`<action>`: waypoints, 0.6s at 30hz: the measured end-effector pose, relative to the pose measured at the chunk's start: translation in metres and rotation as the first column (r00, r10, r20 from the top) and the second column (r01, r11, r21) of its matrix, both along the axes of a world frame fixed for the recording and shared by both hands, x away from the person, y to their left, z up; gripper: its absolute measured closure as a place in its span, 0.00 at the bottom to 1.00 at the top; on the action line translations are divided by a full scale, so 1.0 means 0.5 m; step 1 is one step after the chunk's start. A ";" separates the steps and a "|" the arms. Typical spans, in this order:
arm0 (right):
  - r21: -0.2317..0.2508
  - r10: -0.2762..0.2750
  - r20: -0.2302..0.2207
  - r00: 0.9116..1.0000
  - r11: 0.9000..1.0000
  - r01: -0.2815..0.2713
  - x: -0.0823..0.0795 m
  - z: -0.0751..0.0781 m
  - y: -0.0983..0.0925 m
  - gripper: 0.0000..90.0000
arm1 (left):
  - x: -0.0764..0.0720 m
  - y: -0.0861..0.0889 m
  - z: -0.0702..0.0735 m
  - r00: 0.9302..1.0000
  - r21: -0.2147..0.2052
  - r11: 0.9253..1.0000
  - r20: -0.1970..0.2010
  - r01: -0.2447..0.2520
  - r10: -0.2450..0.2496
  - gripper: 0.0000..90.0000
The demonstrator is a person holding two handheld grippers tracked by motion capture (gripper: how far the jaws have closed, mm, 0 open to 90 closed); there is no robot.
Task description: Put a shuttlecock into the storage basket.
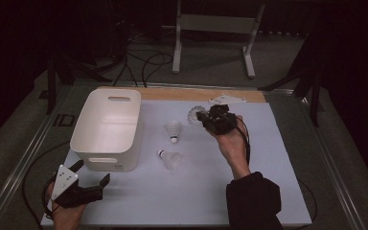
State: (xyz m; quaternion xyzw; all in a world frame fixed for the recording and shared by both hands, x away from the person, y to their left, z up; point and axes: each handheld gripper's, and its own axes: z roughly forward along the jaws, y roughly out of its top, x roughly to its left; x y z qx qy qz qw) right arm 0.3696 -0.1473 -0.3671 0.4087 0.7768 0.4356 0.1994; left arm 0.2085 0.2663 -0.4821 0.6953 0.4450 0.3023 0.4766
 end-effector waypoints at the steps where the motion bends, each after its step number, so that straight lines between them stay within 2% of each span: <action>1: -0.001 0.003 0.002 1.000 1.000 -0.003 0.001 0.001 0.001 0.94 | 0.000 0.000 0.000 1.000 0.000 1.000 0.001 0.000 0.000 0.00; 18: 0.021 0.026 0.013 1.000 0.999 -0.026 0.021 0.018 0.030 0.94 | 0.000 0.001 0.000 1.000 0.003 1.000 -0.002 -0.002 0.002 0.00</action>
